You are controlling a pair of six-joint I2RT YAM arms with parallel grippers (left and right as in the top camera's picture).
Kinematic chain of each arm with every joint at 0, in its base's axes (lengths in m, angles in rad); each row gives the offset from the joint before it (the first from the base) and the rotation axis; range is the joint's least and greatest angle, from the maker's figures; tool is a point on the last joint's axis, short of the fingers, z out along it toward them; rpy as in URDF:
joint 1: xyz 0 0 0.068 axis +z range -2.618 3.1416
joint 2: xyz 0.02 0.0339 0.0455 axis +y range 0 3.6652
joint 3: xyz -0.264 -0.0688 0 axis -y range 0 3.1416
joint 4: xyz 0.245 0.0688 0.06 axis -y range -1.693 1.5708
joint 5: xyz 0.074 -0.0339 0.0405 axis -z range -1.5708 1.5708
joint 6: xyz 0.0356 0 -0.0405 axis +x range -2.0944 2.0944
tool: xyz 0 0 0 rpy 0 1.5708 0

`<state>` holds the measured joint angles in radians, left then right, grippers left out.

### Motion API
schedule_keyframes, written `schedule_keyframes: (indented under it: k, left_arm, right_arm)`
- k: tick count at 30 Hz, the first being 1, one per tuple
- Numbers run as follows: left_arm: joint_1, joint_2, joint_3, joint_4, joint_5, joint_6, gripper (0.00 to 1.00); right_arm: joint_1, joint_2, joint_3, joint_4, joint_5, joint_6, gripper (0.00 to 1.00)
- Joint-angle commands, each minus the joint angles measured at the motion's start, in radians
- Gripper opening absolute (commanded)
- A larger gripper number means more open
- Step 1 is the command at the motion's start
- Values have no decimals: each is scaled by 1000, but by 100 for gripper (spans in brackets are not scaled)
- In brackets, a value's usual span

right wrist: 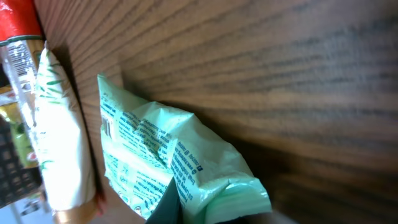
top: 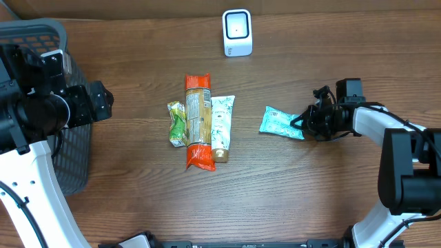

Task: Scan the item barcode
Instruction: 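Lift the tissue pack and carry it up toward the white scanner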

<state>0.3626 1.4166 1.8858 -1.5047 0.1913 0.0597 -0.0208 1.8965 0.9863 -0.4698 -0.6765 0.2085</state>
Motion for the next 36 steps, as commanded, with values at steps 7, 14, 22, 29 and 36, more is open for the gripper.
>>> schedule_keyframes:
  k: [7,14,22,29,36]
  left_arm:
    - [4,4,6,-2,9,19,100]
    - [3,4,6,-2,9,19,99]
    - [3,4,6,-2,9,19,100]
    - [3,4,6,-2,9,19,99]
    - [3,4,6,-2,9,19,99]
  right_arm:
    - [-18,-148,58,-97,-180,-105,4]
    - [-2,-356,174,-262,-105,-143,4]
    - [82,-484,224,-306,5,-153,4]
    - [146,-488,282,-327,71,-150,4]
    - [152,-488,355,-366,109,-127,4]
